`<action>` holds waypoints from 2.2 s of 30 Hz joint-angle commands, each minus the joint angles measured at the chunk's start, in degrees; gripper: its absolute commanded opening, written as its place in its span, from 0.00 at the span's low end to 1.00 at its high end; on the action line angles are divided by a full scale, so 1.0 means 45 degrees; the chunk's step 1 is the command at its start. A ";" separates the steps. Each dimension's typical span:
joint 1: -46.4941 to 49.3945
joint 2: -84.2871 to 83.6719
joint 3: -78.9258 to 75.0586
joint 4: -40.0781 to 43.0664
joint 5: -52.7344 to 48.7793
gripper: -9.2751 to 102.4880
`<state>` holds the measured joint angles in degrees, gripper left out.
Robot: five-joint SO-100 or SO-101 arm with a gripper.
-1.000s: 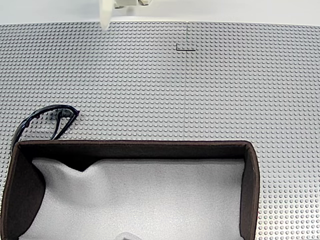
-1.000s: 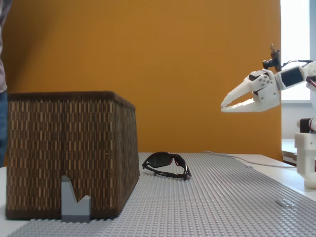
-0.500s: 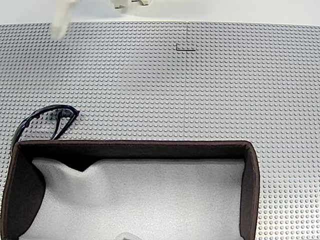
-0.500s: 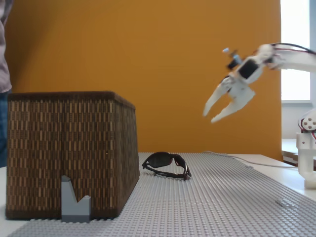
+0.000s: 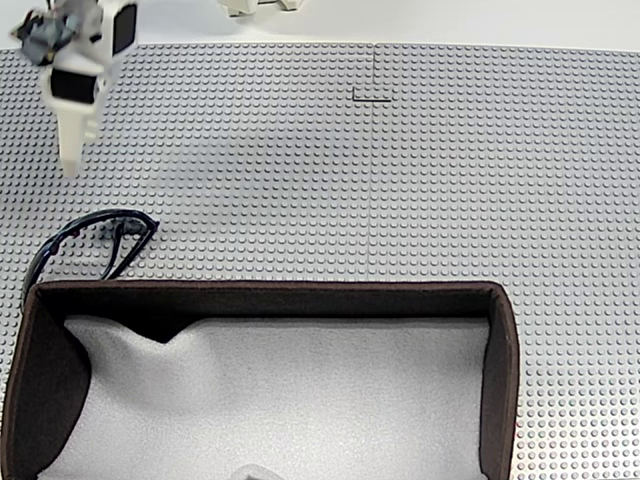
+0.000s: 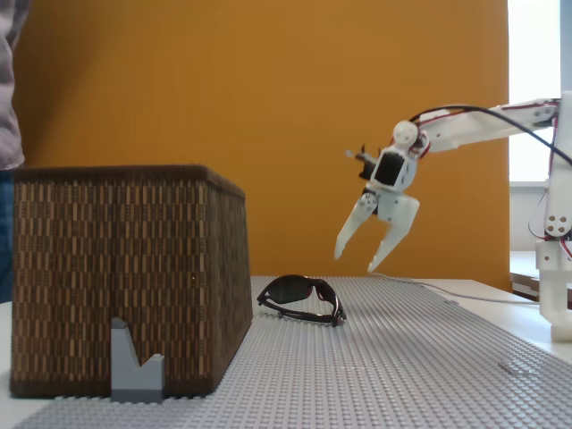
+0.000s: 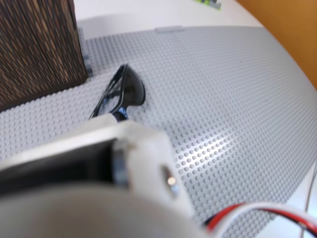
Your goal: Grasp a glasses and put it in the bin.
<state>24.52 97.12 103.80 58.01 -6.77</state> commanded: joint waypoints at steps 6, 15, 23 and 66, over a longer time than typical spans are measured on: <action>-0.0547 -0.1094 -0.0527 -0.0801 -0.0195 0.33; -0.0547 -0.3145 -0.1582 -0.1680 -0.0449 0.30; -0.0352 -0.3320 -0.1699 -0.1836 -0.0312 0.08; -0.4668 0.0781 -0.6250 -0.0703 0.1973 0.08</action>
<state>4.66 105.73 82.44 54.67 0.44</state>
